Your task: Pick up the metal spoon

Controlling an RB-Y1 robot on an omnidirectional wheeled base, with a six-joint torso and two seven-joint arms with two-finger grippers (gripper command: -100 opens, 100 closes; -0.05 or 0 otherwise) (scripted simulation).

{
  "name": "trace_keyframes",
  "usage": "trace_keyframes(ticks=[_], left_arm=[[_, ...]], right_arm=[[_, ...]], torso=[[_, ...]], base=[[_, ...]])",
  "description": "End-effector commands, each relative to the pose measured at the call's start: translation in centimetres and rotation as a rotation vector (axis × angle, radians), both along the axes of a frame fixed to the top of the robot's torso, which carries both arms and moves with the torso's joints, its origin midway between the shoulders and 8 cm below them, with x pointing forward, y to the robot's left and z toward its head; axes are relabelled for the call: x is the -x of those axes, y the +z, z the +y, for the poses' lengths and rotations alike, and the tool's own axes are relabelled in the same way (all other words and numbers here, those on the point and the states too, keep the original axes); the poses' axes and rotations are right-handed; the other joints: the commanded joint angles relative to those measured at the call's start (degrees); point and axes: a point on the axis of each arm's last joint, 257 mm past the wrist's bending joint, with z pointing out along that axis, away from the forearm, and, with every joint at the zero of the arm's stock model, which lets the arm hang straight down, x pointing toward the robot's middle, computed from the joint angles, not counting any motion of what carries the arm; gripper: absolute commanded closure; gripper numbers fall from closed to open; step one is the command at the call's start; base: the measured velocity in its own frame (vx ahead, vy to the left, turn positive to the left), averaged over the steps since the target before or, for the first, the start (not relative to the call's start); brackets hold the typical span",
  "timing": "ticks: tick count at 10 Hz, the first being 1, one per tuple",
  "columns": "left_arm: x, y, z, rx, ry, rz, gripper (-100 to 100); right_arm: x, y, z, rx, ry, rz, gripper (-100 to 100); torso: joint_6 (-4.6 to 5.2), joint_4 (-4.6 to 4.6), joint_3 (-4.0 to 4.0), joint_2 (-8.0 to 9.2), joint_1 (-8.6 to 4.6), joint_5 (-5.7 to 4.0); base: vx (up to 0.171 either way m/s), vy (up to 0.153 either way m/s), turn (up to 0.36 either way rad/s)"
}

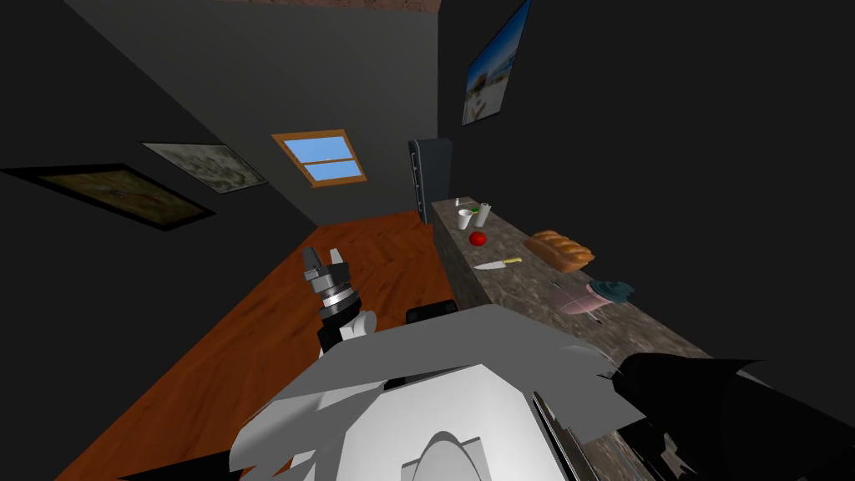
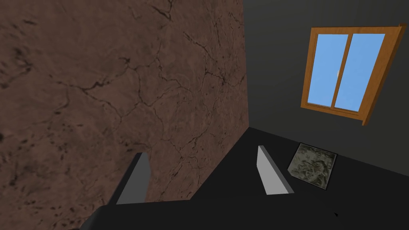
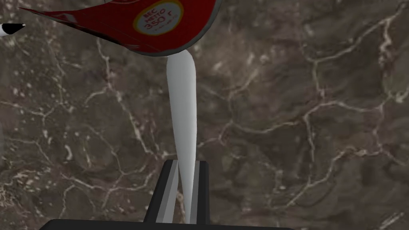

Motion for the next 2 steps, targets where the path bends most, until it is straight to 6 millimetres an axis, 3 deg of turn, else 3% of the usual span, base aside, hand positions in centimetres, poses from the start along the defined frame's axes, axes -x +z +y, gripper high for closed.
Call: trace_keyframes(ticks=[1, 2], left_arm=[[0.0, 0.0, 0.0, 0.0, 0.0, 0.0, 0], [0.0, 0.0, 0.0, 0.0, 0.0, 0.0, 0]], right_arm=[[0.0, 0.0, 0.0, 0.0, 0.0, 0.0, 100], [-0.01, 0.03, 0.01, 0.0, 0.0, 0.0, 0]], torso=[[0.0, 0.0, 0.0, 0.0, 0.0, 0.0], [-0.01, 0.01, 0.01, 0.01, -0.01, -0.01]], base=[[0.0, 0.0, 0.0], [0.0, 0.0, 0.0]])
